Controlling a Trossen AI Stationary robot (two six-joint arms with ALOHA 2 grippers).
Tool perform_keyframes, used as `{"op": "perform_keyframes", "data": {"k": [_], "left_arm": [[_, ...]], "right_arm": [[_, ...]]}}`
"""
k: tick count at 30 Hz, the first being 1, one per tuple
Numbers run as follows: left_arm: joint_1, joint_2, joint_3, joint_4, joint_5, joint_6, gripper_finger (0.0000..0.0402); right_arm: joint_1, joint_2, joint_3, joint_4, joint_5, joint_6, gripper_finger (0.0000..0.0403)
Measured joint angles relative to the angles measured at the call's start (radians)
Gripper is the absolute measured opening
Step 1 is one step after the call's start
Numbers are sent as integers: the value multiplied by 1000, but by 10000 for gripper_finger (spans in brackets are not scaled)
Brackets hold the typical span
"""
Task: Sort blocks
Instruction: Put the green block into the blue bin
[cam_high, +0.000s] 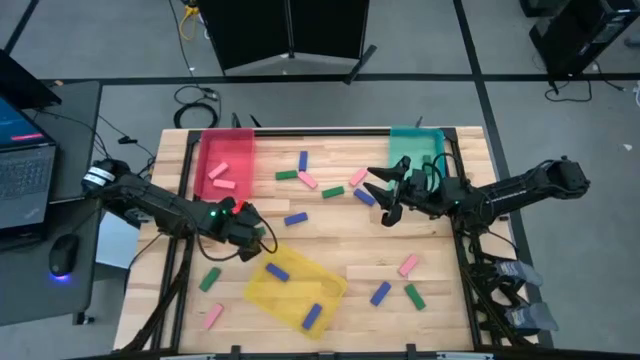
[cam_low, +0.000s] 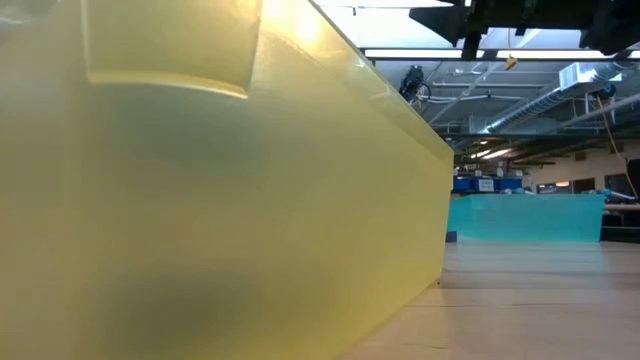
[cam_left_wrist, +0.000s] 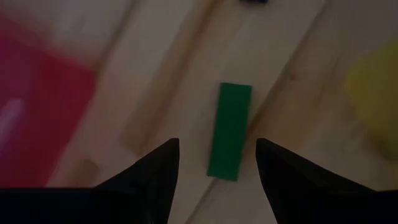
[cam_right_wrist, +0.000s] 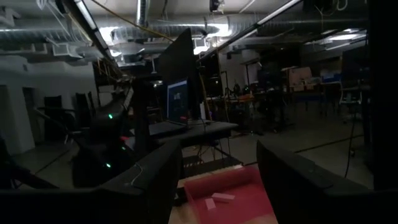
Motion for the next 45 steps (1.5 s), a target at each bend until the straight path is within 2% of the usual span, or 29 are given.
{"op": "perform_keyframes", "data": {"k": [5,15,25,29,35,41,45], "left_arm": [[16,0,-85,164,65,67,220],[16,0,-175,219,47,66,220],[16,19,-275,380,80,68,231],[15,22,-290,406,80,60,203],[15,23,-290,417,79,77,103],[15,28,-262,391,56,71,106],[15,17,-186,326,-36,82,106]], "right_arm": [[9,0,0,-14,14,0,222],[9,0,0,-22,14,4,222],[9,1,0,-22,17,19,222],[9,1,1,-24,42,19,223],[9,1,1,-22,45,19,222],[34,-2,1,-22,43,9,222],[89,-36,1,-11,47,-55,222]]}}
